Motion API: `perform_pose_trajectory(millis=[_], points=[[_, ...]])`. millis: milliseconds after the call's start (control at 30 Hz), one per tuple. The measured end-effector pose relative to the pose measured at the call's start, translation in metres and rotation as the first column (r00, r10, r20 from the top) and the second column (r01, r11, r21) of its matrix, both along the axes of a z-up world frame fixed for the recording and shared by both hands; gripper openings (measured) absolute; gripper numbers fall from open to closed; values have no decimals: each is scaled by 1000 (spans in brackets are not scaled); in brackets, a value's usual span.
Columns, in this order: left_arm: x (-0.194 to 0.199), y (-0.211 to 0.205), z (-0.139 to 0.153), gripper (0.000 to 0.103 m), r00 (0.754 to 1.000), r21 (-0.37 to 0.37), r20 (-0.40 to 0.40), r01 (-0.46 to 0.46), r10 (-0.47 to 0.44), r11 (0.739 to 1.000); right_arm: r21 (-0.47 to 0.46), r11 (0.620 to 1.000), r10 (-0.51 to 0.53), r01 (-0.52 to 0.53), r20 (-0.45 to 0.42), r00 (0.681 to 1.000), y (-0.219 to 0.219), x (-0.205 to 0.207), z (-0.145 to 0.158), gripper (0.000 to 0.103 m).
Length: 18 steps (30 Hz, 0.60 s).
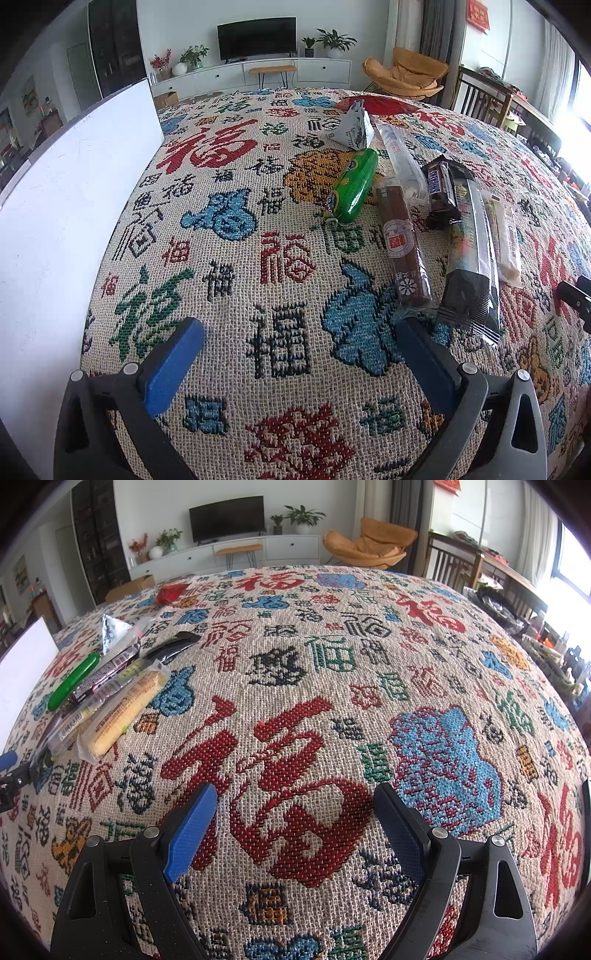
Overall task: Organize snacks
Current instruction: 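Move the left tool toward the green tube snack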
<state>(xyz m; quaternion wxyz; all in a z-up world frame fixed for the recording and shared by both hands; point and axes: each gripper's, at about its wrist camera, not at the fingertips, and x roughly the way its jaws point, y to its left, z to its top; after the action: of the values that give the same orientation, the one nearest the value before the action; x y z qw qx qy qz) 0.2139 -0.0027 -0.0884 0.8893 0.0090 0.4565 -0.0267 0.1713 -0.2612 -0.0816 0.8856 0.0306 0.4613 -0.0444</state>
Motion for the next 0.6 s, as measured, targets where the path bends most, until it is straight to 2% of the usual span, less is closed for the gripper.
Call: perform_pose_trajectory(millis=[467,533,600], points=[[-1,1,0,103,1000,-5,-6,17,-18,1000,1,1000,0,0,0,1000,0,0,0,89],[0,3,1,103,996,-7,-50,78,-79,997,1,1000,0,0,0,1000,0,0,0,89],[3,8,5,103,985,-26,-132,112,-114,993,1,1000,0,0,0,1000,0,0,0,89]])
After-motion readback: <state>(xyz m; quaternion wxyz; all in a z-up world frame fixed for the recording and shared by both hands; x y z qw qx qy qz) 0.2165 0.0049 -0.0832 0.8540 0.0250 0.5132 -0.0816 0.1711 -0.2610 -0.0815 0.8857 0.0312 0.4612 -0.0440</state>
